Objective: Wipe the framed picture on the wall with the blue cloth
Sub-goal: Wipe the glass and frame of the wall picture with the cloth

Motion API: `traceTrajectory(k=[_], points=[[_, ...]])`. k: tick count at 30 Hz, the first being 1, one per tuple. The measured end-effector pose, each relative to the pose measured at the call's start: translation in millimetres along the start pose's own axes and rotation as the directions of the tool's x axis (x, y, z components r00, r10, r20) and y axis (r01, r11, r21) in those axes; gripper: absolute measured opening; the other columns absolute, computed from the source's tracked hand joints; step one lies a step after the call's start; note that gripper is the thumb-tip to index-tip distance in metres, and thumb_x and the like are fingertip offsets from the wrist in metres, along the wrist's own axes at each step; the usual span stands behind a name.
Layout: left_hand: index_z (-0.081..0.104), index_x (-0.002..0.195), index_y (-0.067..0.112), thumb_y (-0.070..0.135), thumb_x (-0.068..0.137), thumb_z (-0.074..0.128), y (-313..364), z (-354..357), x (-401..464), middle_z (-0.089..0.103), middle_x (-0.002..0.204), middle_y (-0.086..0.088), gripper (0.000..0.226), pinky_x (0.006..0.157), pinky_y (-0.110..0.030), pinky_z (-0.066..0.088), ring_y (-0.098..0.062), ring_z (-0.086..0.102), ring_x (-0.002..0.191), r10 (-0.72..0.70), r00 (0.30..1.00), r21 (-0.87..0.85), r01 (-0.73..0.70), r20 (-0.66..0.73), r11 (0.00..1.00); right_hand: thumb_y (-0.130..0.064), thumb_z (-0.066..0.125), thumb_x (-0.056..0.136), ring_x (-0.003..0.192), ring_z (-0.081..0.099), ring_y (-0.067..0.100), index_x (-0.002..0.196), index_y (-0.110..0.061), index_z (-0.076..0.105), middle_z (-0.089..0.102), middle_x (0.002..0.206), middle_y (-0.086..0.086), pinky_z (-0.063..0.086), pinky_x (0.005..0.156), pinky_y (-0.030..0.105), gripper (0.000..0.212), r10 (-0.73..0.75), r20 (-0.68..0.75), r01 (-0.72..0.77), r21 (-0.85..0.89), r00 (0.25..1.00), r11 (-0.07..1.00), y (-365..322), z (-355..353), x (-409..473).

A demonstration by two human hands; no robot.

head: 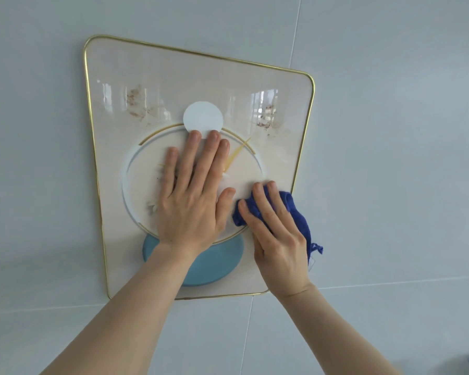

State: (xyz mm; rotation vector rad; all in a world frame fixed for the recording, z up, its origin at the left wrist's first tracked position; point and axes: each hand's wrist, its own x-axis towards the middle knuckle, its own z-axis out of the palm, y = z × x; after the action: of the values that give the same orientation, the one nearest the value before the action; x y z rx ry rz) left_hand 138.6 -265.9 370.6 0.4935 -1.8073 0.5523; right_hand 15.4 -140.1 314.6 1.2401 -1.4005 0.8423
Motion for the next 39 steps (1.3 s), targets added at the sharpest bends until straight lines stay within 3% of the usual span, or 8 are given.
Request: traceTrajectory(k=[7,11,17,23,26,30,35,39], points=[[0.012,0.165,0.016,0.043,0.108,0.02,-0.9,1.0,-1.5,0.008,0.173,0.0,0.064,0.131,-0.051,0.008,-0.027,0.009,0.161,0.002,1.0,0.007,-0.002,0.013,1.0,0.005,0.019,0.107,0.143,0.054,0.031,0.114,-0.007,0.077,0.067,0.141,0.008,0.053,0.11,0.05,0.06,-0.115,0.253,0.146,-0.109,0.961,0.983,3.5,-34.0,-55.5],[0.01,0.165,0.016,0.044,0.108,0.022,-0.7,3.8,-2.2,0.006,0.173,0.001,0.065,0.131,-0.05,0.005,-0.025,0.005,0.161,-0.011,1.0,0.022,0.01,0.015,1.0,0.026,0.046,0.086,0.135,0.061,0.023,0.093,-0.013,0.073,0.069,0.132,0.0,0.051,0.108,0.032,0.048,-0.036,0.289,0.043,-0.017,0.957,0.999,1.7,-50.2,-54.7],[0.011,0.165,0.015,0.044,0.107,0.022,-0.5,4.8,-2.2,0.008,0.173,0.0,0.065,0.131,-0.05,0.006,-0.027,0.007,0.161,-0.014,1.0,0.034,0.014,0.007,0.999,0.012,0.069,0.089,0.117,0.069,0.001,0.105,-0.017,0.084,0.075,0.125,-0.001,0.049,0.1,0.011,0.036,0.507,0.095,-0.508,0.327,0.857,0.797,-9.3,-77.4,3.1],[0.011,0.165,0.016,0.044,0.108,0.018,-0.6,5.2,-1.4,0.01,0.173,-0.001,0.064,0.131,-0.05,0.008,-0.026,0.007,0.161,-0.007,1.0,0.055,0.007,-0.005,0.998,-0.01,0.073,0.093,0.099,0.066,-0.002,0.109,-0.018,0.081,0.067,0.112,0.002,0.048,0.084,0.011,0.019,0.497,-0.158,-0.392,0.434,0.853,0.811,-5.6,-85.2,122.1],[0.011,0.165,0.017,0.045,0.107,0.018,-1.3,4.5,-1.3,0.011,0.174,-0.001,0.064,0.131,-0.05,0.01,-0.025,0.007,0.161,-0.004,1.0,0.047,0.004,-0.004,0.999,-0.008,0.068,0.094,0.107,0.066,0.004,0.113,-0.013,0.079,0.068,0.116,0.005,0.052,0.095,0.019,0.022,0.373,-0.266,-0.274,0.344,0.889,0.898,10.2,-67.3,158.2],[0.014,0.165,0.017,0.045,0.106,0.019,-0.6,4.4,-1.0,0.013,0.173,-0.001,0.065,0.13,-0.05,0.013,-0.025,0.01,0.161,0.0,1.0,0.049,0.0,-0.013,0.999,-0.012,0.053,0.105,0.145,0.051,0.03,0.129,-0.013,0.072,0.062,0.146,0.012,0.042,0.114,0.04,0.031,0.164,-0.245,-0.143,0.101,0.956,0.985,20.3,-26.2,165.9],[0.017,0.164,0.016,0.045,0.106,0.021,-2.0,5.6,-0.7,0.016,0.172,0.0,0.065,0.13,-0.049,0.014,-0.025,0.013,0.16,0.01,0.999,0.047,-0.008,-0.037,0.999,-0.025,0.033,0.111,0.155,0.038,0.027,0.144,-0.02,0.061,0.047,0.162,0.011,0.019,0.126,0.063,0.044,0.137,-0.282,-0.154,-0.037,0.95,0.987,16.0,-12.9,159.6],[0.016,0.164,0.017,0.045,0.106,0.021,-2.1,5.1,-0.7,0.014,0.173,0.0,0.065,0.131,-0.048,0.011,-0.023,0.011,0.161,0.014,0.999,0.036,-0.013,-0.034,0.999,-0.021,0.03,0.11,0.158,0.031,0.028,0.148,-0.017,0.056,0.041,0.165,0.013,0.005,0.129,0.065,0.047,0.134,-0.247,-0.142,-0.012,0.96,0.99,21.4,-12.1,157.9]])
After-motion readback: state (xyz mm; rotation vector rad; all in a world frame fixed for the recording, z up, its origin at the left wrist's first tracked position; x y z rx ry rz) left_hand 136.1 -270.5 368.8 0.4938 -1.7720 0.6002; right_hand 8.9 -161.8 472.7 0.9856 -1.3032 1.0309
